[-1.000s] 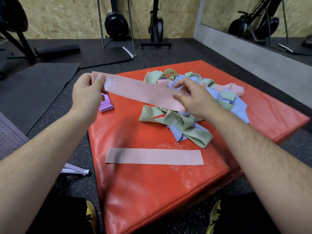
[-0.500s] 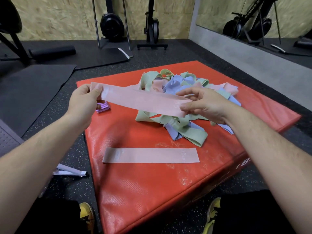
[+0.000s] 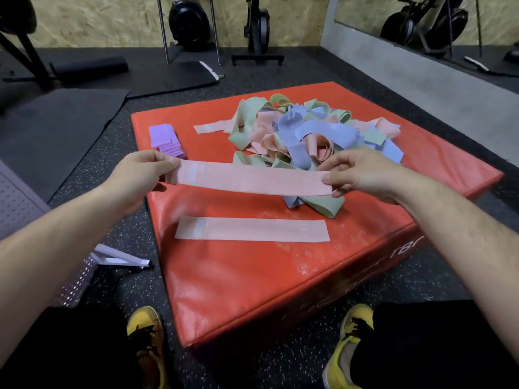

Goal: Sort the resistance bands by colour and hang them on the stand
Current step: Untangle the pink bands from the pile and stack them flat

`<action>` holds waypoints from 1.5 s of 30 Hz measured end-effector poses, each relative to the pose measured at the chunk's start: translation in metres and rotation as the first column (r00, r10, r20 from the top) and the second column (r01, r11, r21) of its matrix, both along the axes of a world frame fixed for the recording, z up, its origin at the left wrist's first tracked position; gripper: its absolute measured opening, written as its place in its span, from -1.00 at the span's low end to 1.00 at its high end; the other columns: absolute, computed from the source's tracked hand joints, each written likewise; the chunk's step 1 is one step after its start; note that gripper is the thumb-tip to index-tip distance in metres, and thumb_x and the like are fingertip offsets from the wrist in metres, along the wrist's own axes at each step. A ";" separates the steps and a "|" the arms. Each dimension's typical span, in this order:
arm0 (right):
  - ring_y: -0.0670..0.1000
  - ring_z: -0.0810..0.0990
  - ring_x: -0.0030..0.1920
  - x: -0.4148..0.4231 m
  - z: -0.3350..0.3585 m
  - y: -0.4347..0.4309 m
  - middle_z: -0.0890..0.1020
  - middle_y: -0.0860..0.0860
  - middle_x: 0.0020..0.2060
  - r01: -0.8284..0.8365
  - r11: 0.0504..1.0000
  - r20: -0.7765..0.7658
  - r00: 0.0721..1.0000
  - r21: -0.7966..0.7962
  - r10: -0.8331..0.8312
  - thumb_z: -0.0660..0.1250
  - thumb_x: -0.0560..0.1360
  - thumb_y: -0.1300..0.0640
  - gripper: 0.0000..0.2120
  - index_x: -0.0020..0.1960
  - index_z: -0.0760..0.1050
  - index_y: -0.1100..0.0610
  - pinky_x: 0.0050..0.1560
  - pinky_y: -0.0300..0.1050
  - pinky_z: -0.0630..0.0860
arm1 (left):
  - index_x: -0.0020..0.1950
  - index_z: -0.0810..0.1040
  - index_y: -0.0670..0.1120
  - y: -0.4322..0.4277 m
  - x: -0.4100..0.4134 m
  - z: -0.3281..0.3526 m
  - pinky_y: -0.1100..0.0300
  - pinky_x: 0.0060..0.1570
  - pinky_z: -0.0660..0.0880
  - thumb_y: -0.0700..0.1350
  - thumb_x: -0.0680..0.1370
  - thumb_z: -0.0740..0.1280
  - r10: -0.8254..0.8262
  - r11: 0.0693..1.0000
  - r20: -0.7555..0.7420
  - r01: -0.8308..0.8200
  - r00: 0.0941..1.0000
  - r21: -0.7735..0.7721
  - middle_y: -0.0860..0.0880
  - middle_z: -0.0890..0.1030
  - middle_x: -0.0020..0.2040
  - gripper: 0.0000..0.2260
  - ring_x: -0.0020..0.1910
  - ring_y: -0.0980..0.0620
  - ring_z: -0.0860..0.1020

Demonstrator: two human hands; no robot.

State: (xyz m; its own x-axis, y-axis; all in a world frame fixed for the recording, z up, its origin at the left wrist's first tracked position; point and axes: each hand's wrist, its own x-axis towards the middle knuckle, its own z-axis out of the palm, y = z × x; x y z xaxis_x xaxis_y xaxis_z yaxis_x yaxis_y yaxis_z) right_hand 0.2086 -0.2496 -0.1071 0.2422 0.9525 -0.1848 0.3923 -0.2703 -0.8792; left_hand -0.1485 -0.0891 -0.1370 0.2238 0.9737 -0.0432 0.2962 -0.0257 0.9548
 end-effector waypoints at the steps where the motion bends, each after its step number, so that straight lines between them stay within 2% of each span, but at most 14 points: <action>1: -0.01 0.61 -0.33 -0.001 -0.002 -0.003 0.59 0.14 -0.23 0.001 1.000 0.008 1.000 -0.019 -0.001 0.41 0.51 0.38 -0.83 0.08 0.57 0.23 -0.26 -0.21 0.64 | -0.21 0.59 -0.06 -0.003 -0.002 -0.003 0.24 -0.34 0.44 -0.16 0.55 0.42 -0.016 0.999 -0.028 0.016 0.999 -0.033 0.03 0.58 -0.35 -0.86 -0.37 0.12 0.50; 5: 0.07 0.56 -0.41 -0.006 -0.013 -0.016 0.56 0.16 -0.33 -0.077 0.992 0.021 0.997 -0.099 0.079 0.38 0.48 0.47 -0.76 0.06 0.50 0.22 -0.42 -0.23 0.51 | -0.16 0.63 -0.17 -0.020 -0.010 -0.015 0.36 -0.46 0.48 -0.19 0.50 0.48 -0.090 0.990 -0.159 0.070 0.983 -0.126 -0.03 0.57 -0.33 -0.92 -0.43 0.15 0.49; 11: 0.02 0.53 -0.36 -0.015 -0.038 -0.022 0.59 -0.02 -0.40 -0.112 0.974 0.317 0.933 -0.195 0.171 0.42 0.47 0.37 -0.86 -0.09 0.62 0.15 -0.26 -0.17 0.46 | -0.06 0.59 -0.21 -0.034 -0.014 -0.035 0.30 -0.46 0.44 -0.21 0.50 0.48 -0.142 0.984 -0.286 0.104 0.948 -0.143 -0.10 0.57 -0.30 -0.89 -0.40 0.04 0.47; 18: -0.12 0.51 -0.36 -0.023 -0.052 -0.018 0.54 -0.10 -0.33 -0.114 0.969 0.509 0.834 -0.219 0.213 0.45 0.47 0.28 -0.87 -0.07 0.65 0.07 -0.30 -0.26 0.39 | -0.09 0.58 -0.01 -0.043 -0.012 -0.053 0.18 -0.32 0.41 -0.11 0.50 0.48 -0.098 0.985 -0.481 0.154 0.871 0.079 -0.08 0.56 -0.23 -0.91 -0.36 0.03 0.47; 22: -0.08 0.54 -0.25 -0.028 -0.053 -0.019 0.57 -0.12 -0.25 -0.139 0.960 0.568 0.782 -0.244 0.257 0.39 0.49 0.25 -0.86 -0.05 0.63 0.03 -0.28 -0.28 0.38 | -0.02 0.59 -0.07 -0.045 -0.009 -0.055 0.26 -0.31 0.35 -0.09 0.52 0.46 -0.074 0.955 -0.615 0.234 0.785 0.184 -0.02 0.56 -0.17 -0.89 -0.22 0.03 0.52; 24: -0.05 0.53 -0.16 -0.031 -0.053 -0.018 0.53 -0.10 -0.15 -0.181 0.942 0.646 0.690 -0.283 0.327 0.35 0.51 0.22 -0.85 0.01 0.62 0.02 -0.14 -0.25 0.44 | 0.00 0.60 -0.07 -0.046 -0.009 -0.055 0.21 -0.15 0.41 -0.08 0.52 0.43 -0.047 0.928 -0.655 0.276 0.754 0.251 -0.05 0.50 -0.08 -0.89 -0.10 -0.03 0.51; 25: -0.01 0.52 -0.06 -0.031 -0.054 -0.016 0.49 -0.05 -0.05 -0.199 0.934 0.689 0.633 -0.296 0.353 0.35 0.51 0.18 -0.85 0.04 0.61 0.02 0.01 -0.17 0.47 | 0.00 0.60 -0.04 -0.047 -0.010 -0.056 0.12 -0.02 0.45 -0.05 0.52 0.40 -0.020 0.900 -0.682 0.311 0.731 0.307 -0.05 0.48 -0.03 -0.89 -0.04 -0.05 0.50; 27: 0.10 0.45 0.20 -0.032 -0.055 -0.014 0.45 0.04 0.10 -0.241 0.927 0.780 0.502 -0.289 0.374 0.36 0.51 0.10 -0.84 0.08 0.60 0.01 0.30 -0.06 0.36 | 0.02 0.62 0.03 -0.051 -0.010 -0.057 -0.05 0.11 0.45 0.10 0.48 0.32 0.014 0.800 -0.741 0.437 0.671 0.411 -0.02 0.50 0.03 -0.78 0.05 -0.10 0.49; 29: 0.13 0.40 0.27 -0.034 -0.054 -0.012 0.50 0.05 0.14 -0.294 0.911 0.814 0.424 -0.291 0.397 0.42 0.46 0.00 -0.76 0.11 0.59 -0.01 0.37 0.02 0.31 | 0.10 0.62 0.09 -0.055 -0.006 -0.057 -0.14 0.17 0.44 0.22 0.45 0.27 -0.110 0.708 -0.774 0.596 0.624 0.379 0.04 0.53 0.12 -0.66 0.14 -0.08 0.51; 31: 0.07 0.46 0.22 -0.038 -0.054 -0.012 0.54 -0.02 0.13 -0.322 0.888 0.774 0.448 -0.328 0.448 0.51 0.38 -0.10 -0.61 0.17 0.55 -0.06 0.28 0.02 0.41 | 0.20 0.60 0.11 -0.056 -0.001 -0.061 -0.15 0.23 0.43 0.28 0.46 0.29 -0.284 0.629 -0.768 0.716 0.574 0.302 0.09 0.54 0.22 -0.59 0.24 0.00 0.51; 33: 0.04 0.49 0.20 -0.041 -0.054 -0.013 0.52 -0.05 0.16 -0.317 0.874 0.739 0.471 -0.369 0.482 0.54 0.36 -0.13 -0.52 0.23 0.52 -0.08 0.24 -0.01 0.44 | 0.22 0.62 0.09 -0.056 0.003 -0.064 -0.09 0.23 0.45 0.27 0.48 0.29 -0.354 0.592 -0.747 0.753 0.563 0.287 0.09 0.57 0.22 -0.58 0.24 0.04 0.52; 38: 0.03 0.48 0.23 -0.042 -0.054 -0.012 0.50 -0.04 0.20 -0.325 0.876 0.751 0.457 -0.357 0.476 0.53 0.40 -0.09 -0.52 0.26 0.50 -0.05 0.24 -0.01 0.43 | 0.13 0.67 0.02 -0.052 0.010 -0.063 0.08 0.21 0.43 0.23 0.49 0.28 -0.369 0.565 -0.721 0.758 0.586 0.327 0.05 0.61 0.12 -0.61 0.12 0.03 0.57; 42: 0.02 0.49 0.17 -0.044 -0.050 -0.008 0.51 -0.06 0.12 -0.334 0.863 0.747 0.439 -0.379 0.498 0.51 0.40 -0.16 -0.56 0.21 0.52 -0.06 0.21 0.01 0.45 | 0.14 0.60 0.16 -0.046 0.014 -0.066 -0.10 0.19 0.47 0.30 0.45 0.30 -0.347 0.606 -0.748 0.744 0.566 0.282 0.15 0.55 0.14 -0.63 0.15 0.05 0.53; 45: 0.02 0.51 0.15 -0.049 -0.042 -0.002 0.54 -0.06 0.09 -0.360 0.883 0.765 0.461 -0.302 0.449 0.43 0.49 -0.13 -0.65 0.21 0.54 -0.02 0.20 -0.02 0.45 | 0.15 0.57 0.17 -0.044 0.029 -0.062 -0.11 0.18 0.46 0.36 0.44 0.27 -0.322 0.612 -0.760 0.737 0.564 0.288 0.18 0.53 0.14 -0.59 0.19 0.08 0.51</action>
